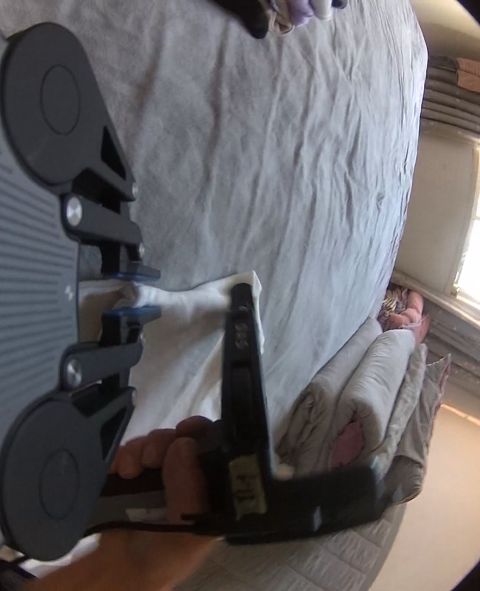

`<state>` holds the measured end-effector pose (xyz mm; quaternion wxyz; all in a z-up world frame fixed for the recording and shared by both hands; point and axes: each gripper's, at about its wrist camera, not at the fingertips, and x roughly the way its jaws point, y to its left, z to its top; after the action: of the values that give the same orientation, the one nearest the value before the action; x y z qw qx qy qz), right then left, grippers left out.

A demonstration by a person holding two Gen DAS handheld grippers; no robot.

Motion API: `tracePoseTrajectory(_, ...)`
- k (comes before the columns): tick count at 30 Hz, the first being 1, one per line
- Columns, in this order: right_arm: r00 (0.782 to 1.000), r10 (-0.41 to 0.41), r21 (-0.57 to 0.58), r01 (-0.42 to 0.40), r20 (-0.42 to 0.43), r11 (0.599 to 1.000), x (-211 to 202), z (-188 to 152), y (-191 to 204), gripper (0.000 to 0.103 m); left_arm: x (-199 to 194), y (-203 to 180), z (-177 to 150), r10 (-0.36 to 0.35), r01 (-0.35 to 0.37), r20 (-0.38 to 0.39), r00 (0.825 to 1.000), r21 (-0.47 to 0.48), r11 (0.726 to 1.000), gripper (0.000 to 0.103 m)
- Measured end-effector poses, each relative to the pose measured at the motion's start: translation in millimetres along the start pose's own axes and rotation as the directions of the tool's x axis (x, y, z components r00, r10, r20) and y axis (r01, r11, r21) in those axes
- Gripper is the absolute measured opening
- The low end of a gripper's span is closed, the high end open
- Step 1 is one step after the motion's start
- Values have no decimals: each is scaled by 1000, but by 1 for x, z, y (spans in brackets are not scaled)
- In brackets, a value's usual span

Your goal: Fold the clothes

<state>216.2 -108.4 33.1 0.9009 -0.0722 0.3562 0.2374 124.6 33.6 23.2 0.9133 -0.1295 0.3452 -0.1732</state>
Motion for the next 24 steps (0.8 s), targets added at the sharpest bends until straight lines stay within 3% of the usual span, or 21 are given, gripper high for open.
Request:
tracePoseTrajectory(2,995,51,81,-58,87,995,-9,-2,-14,10,-6,-3,2,16,-16,26,1000,7,1000,13)
tracePoseTrajectory(6,997,47,119,-54,61,991,9,-12,-22,8,3,-8,-6,78,-78,1,997,51,996,13)
tracePoseTrajectory(9,998,22,118,-29,58,993,10,-9,-19,8,7,0,-10,68,-68,-11,998,30,997,14)
tracePoseTrajectory(10,998,11,112,-18,60,994,9,-8,-17,10,6,2,-8,61,-61,-15,998,18,998,15)
tracePoseTrajectory(13,995,-33,51,28,95,998,-10,-6,-10,31,5,5,-7,51,-51,-22,998,-1,999,17)
tracePoseTrajectory(15,990,-27,34,23,136,999,-25,-9,-6,32,5,5,-7,50,-50,-25,998,-4,999,17)
tracePoseTrajectory(17,987,30,31,-36,158,999,-44,-17,-3,32,5,5,-8,50,-50,-27,998,-8,999,17)
tracePoseTrajectory(20,996,45,-13,-44,78,999,-47,-35,6,32,7,4,-8,51,-51,-31,998,-10,999,18)
tracePoseTrajectory(22,1000,3,-54,-2,17,999,-37,-51,8,30,7,4,-9,53,-53,-29,998,-5,999,18)
tracePoseTrajectory(24,998,-19,-41,21,54,999,-47,-56,6,31,7,4,-9,55,-55,-27,998,1,998,18)
